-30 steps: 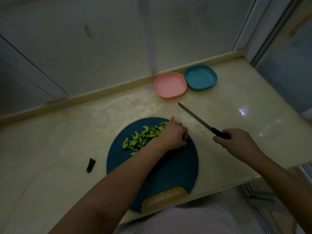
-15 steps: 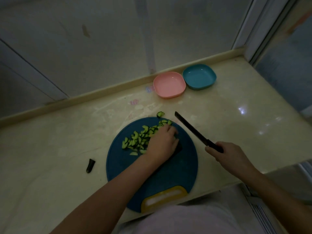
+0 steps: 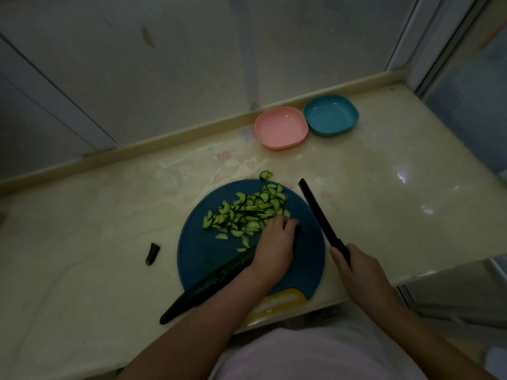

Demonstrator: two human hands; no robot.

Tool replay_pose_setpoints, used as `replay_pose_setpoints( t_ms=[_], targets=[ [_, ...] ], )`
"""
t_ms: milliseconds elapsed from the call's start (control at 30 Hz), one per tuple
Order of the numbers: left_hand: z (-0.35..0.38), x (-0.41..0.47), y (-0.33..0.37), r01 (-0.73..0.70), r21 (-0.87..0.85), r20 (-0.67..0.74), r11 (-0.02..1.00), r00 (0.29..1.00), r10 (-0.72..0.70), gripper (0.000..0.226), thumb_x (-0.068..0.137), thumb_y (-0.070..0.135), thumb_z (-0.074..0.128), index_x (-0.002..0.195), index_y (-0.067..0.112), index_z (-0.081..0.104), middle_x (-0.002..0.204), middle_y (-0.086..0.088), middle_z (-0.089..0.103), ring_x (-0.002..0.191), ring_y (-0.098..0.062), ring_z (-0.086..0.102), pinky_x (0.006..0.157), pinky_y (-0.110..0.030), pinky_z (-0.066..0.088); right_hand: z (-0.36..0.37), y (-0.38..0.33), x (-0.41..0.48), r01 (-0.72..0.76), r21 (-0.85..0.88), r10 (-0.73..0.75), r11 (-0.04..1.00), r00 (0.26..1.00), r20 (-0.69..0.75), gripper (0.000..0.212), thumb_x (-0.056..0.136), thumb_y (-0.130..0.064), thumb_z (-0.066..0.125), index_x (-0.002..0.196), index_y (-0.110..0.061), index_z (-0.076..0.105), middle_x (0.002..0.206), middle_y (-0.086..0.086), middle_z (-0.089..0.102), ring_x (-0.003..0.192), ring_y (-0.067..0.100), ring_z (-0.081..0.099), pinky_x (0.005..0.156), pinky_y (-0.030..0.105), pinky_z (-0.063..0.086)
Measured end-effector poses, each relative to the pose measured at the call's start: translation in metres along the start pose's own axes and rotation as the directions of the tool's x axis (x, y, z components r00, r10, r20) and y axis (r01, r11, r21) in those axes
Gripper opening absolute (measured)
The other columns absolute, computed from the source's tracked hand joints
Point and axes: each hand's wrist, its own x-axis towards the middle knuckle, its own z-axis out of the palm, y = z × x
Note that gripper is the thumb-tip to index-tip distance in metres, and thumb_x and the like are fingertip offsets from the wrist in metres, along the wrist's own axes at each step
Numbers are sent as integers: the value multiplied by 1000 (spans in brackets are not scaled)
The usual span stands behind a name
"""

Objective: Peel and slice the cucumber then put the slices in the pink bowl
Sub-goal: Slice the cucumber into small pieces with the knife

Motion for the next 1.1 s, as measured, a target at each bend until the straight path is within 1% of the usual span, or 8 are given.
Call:
replay_pose_setpoints(
  t_ms=[100, 233, 467, 567, 767, 900, 1033, 1100],
  targets=[
    [3, 3, 7, -4, -19, 1, 1000, 1000, 4, 43, 70, -9, 66, 110, 5, 60, 97, -15, 57, 87, -31, 54, 73, -33, 46, 3, -1, -2, 10, 9, -10, 1000, 1000, 20, 34, 96, -39, 41, 74, -14, 46, 64, 2, 54, 59, 13, 52, 49, 24, 34],
    [9, 15, 16, -47, -20, 19, 999, 999, 48, 40, 75, -8, 61, 113, 2, 58, 102, -17, 55, 95, -33, 51, 79, -39, 43, 4, 1, -1, 14, -4, -14, 1000, 1000, 24, 35, 95, -40, 41, 74, -13, 48, 66, 2, 55, 59, 12, 52, 47, 18, 31],
    [8, 24, 13, -9, -124, 29, 992, 999, 13, 32, 88, 4, 56, 119, 3, 56, 112, -17, 53, 104, -30, 49, 85, -38, 43, -1, -5, 5, 9, 54, -11, 998, 999, 33, 39, 96, -42, 38, 70, -14, 47, 65, 1, 54, 60, 11, 51, 50, 21, 33],
    [7, 22, 9, -28, -126, 4, 992, 1000, 29, 29, 90, 9, 55, 119, 6, 57, 111, -14, 55, 104, -27, 50, 84, -34, 41, -3, -6, 7, 7, 59, -9, 998, 999, 42, 42, 95, -45, 34, 69, -15, 46, 65, 2, 53, 61, 14, 51, 56, 30, 35],
    [14, 15, 1, -88, -103, -52, 991, 995, 83, 24, 89, 11, 57, 112, 8, 59, 98, -12, 56, 91, -26, 53, 77, -37, 46, -7, -4, 7, 4, 47, -6, 999, 999, 50, 42, 96, -45, 34, 67, -16, 46, 65, 1, 54, 65, 18, 53, 59, 30, 35],
    [16, 15, 2, -87, -98, -71, 991, 994, 80, 22, 88, 9, 57, 110, 8, 60, 96, -12, 55, 90, -26, 52, 75, -35, 45, -9, -5, 9, 1, 52, -4, 999, 998, 62, 44, 96, -45, 34, 67, -15, 47, 65, 1, 53, 62, 12, 51, 54, 28, 33],
    [16, 15, 2, -90, -95, -77, 991, 994, 83, 26, 88, 9, 55, 114, 9, 59, 96, -12, 55, 90, -26, 51, 72, -33, 43, -10, -7, 8, -4, 52, 1, 999, 998, 67, 44, 96, -44, 34, 66, -15, 46, 65, 1, 53, 63, 14, 51, 58, 29, 36],
    [15, 15, 3, -87, -95, -74, 992, 994, 80, 28, 88, 9, 55, 115, 9, 58, 97, -12, 55, 91, -27, 51, 72, -34, 44, -11, -8, 5, 2, 44, -4, 999, 998, 57, 43, 96, -43, 34, 66, -15, 45, 63, 0, 52, 60, 11, 50, 53, 26, 34]
  ],
)
